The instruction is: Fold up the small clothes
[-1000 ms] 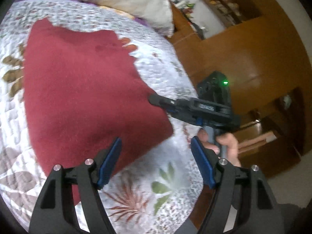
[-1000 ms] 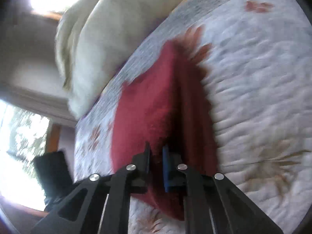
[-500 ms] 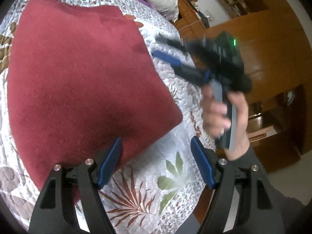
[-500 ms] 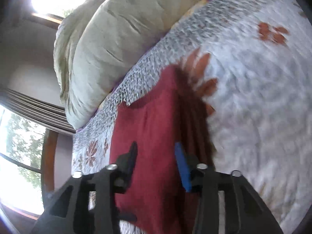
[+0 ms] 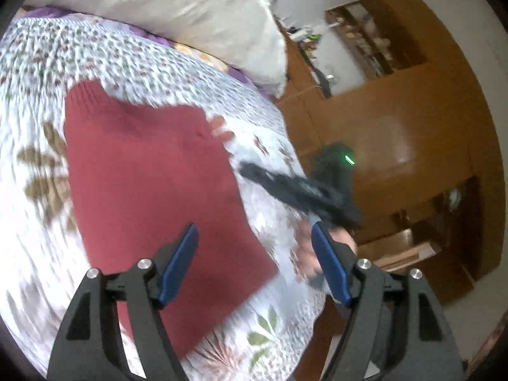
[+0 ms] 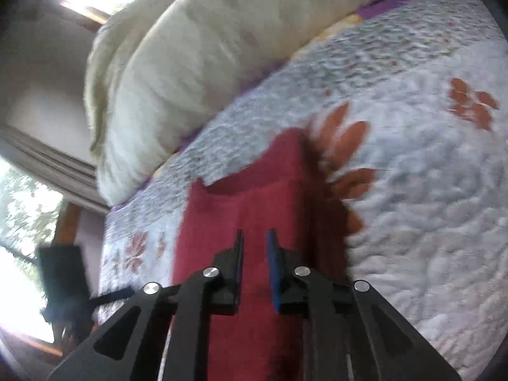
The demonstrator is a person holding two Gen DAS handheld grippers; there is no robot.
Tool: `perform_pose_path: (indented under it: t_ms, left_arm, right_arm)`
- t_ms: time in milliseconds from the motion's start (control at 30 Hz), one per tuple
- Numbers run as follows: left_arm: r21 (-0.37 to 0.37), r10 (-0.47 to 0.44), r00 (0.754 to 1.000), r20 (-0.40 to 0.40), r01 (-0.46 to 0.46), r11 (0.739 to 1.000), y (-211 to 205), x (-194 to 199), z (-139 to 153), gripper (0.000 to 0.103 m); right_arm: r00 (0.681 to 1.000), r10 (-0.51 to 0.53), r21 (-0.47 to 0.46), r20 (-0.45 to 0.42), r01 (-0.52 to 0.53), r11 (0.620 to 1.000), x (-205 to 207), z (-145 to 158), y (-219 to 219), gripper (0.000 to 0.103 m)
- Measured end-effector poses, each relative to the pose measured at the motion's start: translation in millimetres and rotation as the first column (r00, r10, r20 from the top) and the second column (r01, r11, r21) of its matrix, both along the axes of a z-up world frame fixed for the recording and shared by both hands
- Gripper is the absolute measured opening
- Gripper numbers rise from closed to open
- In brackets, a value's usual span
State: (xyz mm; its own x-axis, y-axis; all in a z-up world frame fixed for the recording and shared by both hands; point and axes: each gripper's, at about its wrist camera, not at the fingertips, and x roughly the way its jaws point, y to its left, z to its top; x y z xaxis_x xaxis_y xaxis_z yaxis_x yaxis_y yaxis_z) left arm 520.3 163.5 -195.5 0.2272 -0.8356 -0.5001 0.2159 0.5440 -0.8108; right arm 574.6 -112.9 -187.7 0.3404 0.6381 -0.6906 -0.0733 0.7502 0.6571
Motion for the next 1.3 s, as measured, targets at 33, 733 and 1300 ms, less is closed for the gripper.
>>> perform_pose_path:
  t_ms: [33, 733, 1300]
  left_arm:
    - [0.030, -0.009, 1.000, -0.025, 0.010, 1.000, -5, 13, -10, 0.072]
    - [0.143, -0.037, 0.996, -0.080, 0.048, 0.989, -15, -19, -61, 0.050]
    - [0.052, 0.013, 0.998, 0.056, -0.015, 0.999, 25, -129, -12, 0.096]
  right_arm:
    - [0.999, 0.034, 0.015, -0.006, -0.034, 0.999, 3, -4, 10, 0.015]
    - [0.988, 0.104, 0.096, -0.119, -0.092, 0.991, -71, -54, -26, 0.000]
    - [0.996, 0.077, 0.086, -0.047, -0.073, 0.994, -125, 4, -49, 0.090]
